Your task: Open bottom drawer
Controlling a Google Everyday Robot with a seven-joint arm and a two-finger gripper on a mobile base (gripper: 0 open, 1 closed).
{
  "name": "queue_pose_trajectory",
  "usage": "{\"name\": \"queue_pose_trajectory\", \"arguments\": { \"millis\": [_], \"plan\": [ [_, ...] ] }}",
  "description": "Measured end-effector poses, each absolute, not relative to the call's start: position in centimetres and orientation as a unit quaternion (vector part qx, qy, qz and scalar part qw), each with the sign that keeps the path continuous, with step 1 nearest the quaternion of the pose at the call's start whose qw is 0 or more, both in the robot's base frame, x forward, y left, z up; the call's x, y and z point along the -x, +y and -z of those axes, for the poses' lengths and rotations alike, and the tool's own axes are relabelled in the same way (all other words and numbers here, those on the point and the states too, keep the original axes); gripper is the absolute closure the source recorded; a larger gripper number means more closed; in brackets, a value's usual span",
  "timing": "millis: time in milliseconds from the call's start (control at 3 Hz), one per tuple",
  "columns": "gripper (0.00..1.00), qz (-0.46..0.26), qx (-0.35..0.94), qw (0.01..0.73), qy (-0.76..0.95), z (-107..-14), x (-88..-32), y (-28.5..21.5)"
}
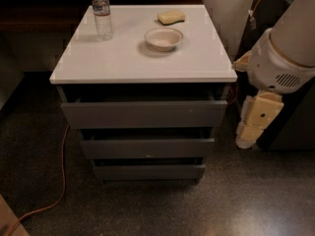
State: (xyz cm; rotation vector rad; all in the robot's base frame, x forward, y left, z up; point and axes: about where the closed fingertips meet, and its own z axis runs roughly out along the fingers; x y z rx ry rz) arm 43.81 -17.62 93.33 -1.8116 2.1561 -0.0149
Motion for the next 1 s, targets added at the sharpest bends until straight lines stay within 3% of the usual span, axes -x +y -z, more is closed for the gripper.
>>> {"name": "queue_pose_trajectory", "arguments": {
  "millis": [1000],
  "plan": [
    [0.0, 0.001, 0.702, 0.174, 0.69, -80.4, -44.4, -12.2]
  ]
}}
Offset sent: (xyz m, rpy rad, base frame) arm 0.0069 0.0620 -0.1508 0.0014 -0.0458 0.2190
